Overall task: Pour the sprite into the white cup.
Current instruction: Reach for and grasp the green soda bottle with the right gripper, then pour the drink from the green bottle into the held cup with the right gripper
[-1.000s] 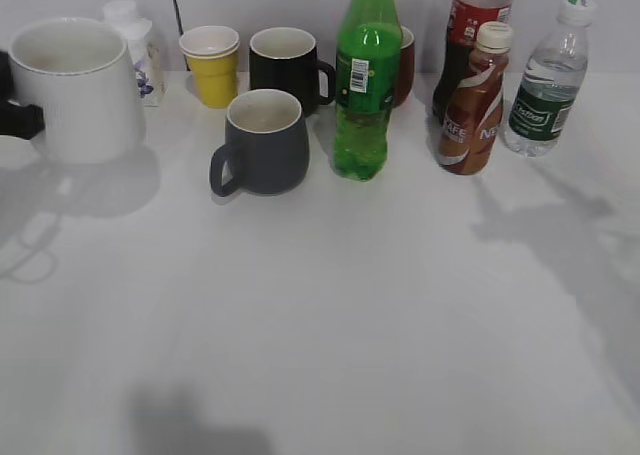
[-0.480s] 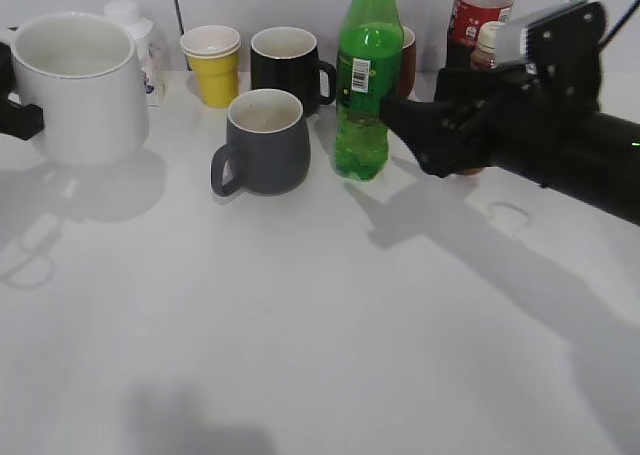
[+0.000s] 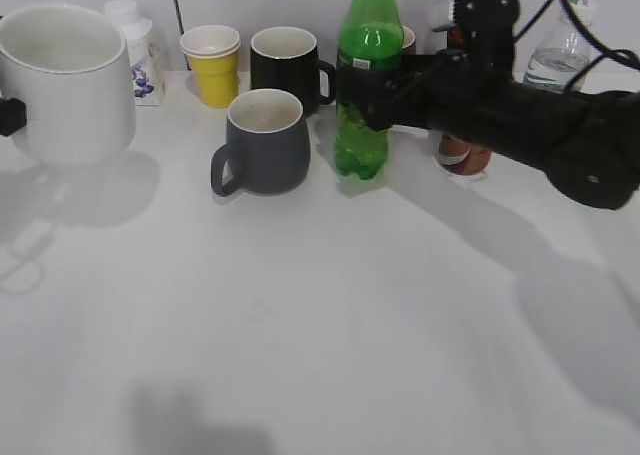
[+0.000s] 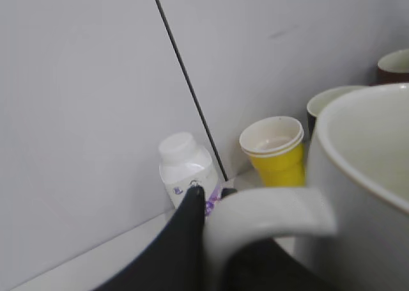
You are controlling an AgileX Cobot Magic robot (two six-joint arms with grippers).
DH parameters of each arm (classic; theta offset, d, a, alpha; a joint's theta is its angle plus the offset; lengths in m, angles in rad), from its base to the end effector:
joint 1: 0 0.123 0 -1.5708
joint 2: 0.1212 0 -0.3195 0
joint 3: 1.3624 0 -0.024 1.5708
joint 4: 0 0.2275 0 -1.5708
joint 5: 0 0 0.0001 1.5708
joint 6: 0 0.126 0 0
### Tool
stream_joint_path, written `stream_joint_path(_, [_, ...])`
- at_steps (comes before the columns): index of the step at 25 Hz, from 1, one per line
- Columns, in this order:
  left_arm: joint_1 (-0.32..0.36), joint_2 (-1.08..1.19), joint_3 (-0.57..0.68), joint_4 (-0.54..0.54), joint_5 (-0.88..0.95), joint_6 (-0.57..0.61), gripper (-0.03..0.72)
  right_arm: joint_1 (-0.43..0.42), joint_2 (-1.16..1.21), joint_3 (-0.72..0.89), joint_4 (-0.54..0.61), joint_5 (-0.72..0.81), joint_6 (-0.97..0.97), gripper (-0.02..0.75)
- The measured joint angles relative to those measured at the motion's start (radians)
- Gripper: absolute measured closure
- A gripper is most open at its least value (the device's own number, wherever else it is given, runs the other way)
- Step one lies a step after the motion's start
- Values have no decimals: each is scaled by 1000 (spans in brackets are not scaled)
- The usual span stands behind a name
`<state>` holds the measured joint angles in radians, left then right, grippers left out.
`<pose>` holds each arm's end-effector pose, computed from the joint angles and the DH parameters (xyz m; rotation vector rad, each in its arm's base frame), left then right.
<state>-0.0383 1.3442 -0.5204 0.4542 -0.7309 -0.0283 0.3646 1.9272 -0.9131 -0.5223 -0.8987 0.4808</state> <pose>0.2697 -0.0472 0.2985 0.5111 1.5443 -0.0252 0.3731 0.1950 0.2277 -0.4993 1.6371 0.7096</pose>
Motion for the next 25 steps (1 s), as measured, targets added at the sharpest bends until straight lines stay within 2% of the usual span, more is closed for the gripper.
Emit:
stream_joint_path(3, [-2, -22, 0, 20, 46, 1, 645, 20, 60, -78, -35, 15, 23, 78])
stream_joint_path(5, [-17, -28, 0, 24, 58, 0, 645, 39, 88, -124, -45, 64, 26, 105])
stream_joint_path(6, [-27, -31, 0, 25, 60, 0, 645, 46, 97, -145, -49, 92, 27, 150])
stream_joint_path(8, [-62, -31, 0, 25, 63, 0, 645, 49, 100, -163, -52, 134, 27, 293])
stream_joint_path(9, [-80, -31, 0, 25, 66, 0, 645, 50, 98, -167, -57, 144, 28, 323])
stream_joint_path(12, [-158, -33, 0, 27, 97, -27, 645, 52, 56, -166, -109, 224, 29, 323])
stream_joint_path(15, [-236, -38, 0, 27, 136, -56, 645, 56, -26, -162, -238, 314, 28, 323])
stream_joint_path(19, [-344, -39, 0, 11, 185, -67, 645, 83, -164, -162, -405, 332, -28, 323])
stream_joint_path(21, [-387, -39, 0, -18, 210, -68, 645, 118, -220, -162, -449, 360, -96, 323])
stream_joint_path(25, [-457, -39, 0, -91, 259, -69, 645, 203, -275, -162, -466, 472, -341, 323])
